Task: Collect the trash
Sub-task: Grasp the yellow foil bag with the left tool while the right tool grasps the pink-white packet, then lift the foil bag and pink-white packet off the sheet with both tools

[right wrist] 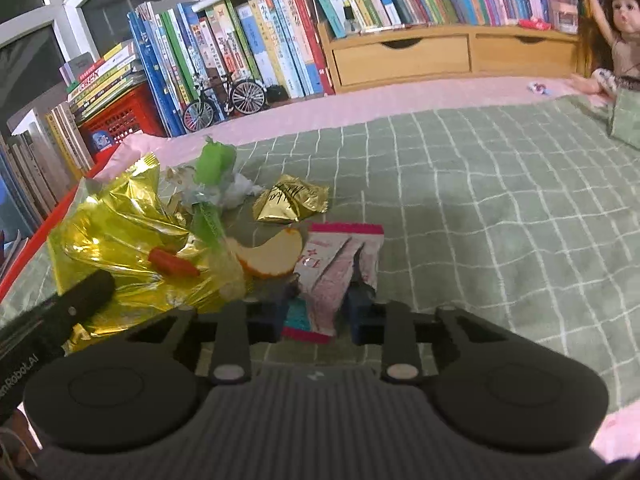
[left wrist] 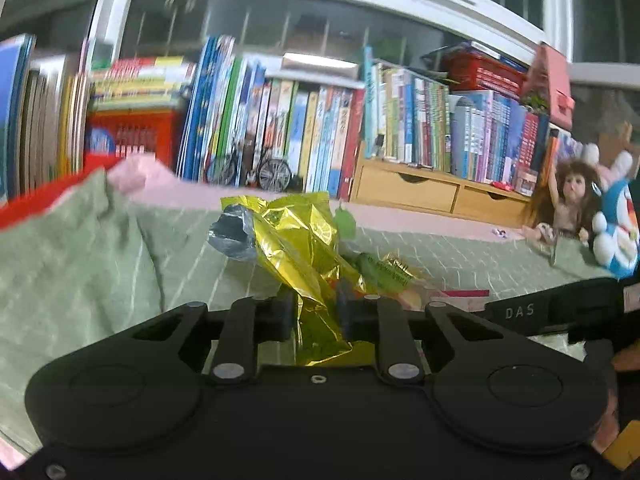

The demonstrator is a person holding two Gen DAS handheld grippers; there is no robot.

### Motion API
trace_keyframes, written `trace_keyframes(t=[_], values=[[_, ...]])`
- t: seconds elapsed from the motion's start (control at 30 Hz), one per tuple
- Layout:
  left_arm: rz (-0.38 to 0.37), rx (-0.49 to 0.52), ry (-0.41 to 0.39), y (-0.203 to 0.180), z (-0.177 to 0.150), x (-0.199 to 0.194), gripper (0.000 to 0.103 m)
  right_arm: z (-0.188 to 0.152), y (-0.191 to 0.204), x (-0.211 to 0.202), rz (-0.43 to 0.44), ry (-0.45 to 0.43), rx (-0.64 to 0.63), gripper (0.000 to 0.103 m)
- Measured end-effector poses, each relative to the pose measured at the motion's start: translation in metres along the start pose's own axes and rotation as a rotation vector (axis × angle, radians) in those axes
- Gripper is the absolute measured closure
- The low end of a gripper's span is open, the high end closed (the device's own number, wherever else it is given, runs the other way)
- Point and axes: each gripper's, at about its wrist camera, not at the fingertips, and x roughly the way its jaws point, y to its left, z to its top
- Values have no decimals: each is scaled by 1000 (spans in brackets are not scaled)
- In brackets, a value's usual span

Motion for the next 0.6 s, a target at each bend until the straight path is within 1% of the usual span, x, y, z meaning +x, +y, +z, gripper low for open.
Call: trace_keyframes(t=[0.23,0.3,0.37,0.47,0.5,0.53,0.57,0.6], values=[[28,178,-101,-23,-2,-27,84,-3,-10,-18,-36,-38,-27,76],[28,209,-119,-28,-2,-33,83,-3,-13,-22,-39,-43,-22,76],[16,212,-118,-30,0,-37,83,-4,-15,-25,-40,-47,-21,76],[-4,171,-90,-27,1,-39,81,-8,-17,-29,-43,-49,-28,76],[-2,160,-78,-24,1,-38,78,-9,-18,-30,-43,-49,-35,71],[2,150,-59,-23,0,-35,74,-10,-19,-30,-44,-51,-41,71],[8,140,-39,-18,-1,-32,59,-11,-19,-30,-49,-54,-47,69],[16,122,-11,-14,-3,-27,46,-12,-19,-29,-53,-53,-51,54]])
